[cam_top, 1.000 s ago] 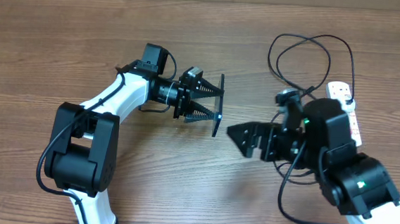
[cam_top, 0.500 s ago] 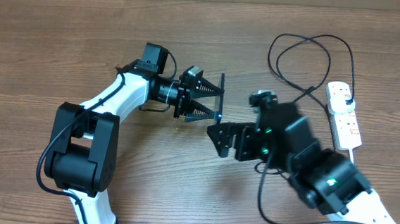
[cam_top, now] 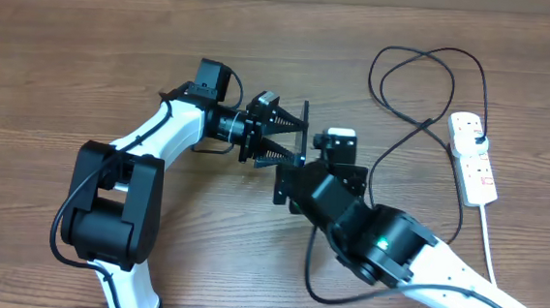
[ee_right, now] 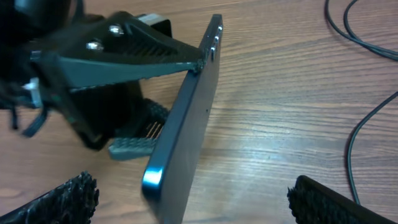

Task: Plug charger to phone and switch on socket
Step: 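Move the right gripper toward the phone held by the left gripper, then grasp the phone's edge with the right gripper beside the left gripper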

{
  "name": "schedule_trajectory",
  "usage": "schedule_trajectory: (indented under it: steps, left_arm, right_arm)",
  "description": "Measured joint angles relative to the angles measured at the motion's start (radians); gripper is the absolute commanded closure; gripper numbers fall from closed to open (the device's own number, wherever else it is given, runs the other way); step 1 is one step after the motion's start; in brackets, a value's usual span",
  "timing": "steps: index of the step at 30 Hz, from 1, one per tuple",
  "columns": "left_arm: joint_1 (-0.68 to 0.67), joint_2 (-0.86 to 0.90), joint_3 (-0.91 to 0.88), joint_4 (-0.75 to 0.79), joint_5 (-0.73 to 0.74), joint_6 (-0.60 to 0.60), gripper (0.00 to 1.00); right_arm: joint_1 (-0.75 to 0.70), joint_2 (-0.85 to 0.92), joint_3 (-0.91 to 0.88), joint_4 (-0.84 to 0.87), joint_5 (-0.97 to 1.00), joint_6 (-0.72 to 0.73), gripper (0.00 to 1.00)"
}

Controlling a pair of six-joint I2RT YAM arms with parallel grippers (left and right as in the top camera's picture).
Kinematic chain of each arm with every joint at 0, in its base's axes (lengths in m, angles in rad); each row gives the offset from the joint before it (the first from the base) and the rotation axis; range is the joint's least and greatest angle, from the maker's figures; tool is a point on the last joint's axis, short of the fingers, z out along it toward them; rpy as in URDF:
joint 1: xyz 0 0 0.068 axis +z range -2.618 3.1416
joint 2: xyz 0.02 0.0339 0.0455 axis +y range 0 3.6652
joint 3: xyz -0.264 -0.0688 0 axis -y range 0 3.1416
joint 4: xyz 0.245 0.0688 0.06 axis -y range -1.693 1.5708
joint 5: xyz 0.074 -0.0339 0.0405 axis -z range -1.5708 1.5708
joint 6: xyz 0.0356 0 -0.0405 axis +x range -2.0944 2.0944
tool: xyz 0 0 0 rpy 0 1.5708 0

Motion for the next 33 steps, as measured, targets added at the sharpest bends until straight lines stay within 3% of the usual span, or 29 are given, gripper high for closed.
schedule_trajectory:
  steps: [8,17,28,33]
  left_arm:
    - [0.000,0.000,0.000,0.000,0.000,0.000,0.55]
    - [0.000,0.000,0.000,0.000,0.000,0.000,0.55]
    - [0.000,0.000,0.000,0.004,0.000,0.000,0.55]
    - [0.000,0.000,0.000,0.004,0.000,0.000,0.55]
  right_arm:
    - [0.000,0.060,0.000,0.075,0.026,0.013,0.00]
    - [0.000,0.096,0.000,0.110,0.033,0.017,0.11]
    - [0.000,0.126,0.000,0.110,0.032,0.020,0.36]
    - [0.000,0.126,0.000,0.110,0.029,0.016,0.43]
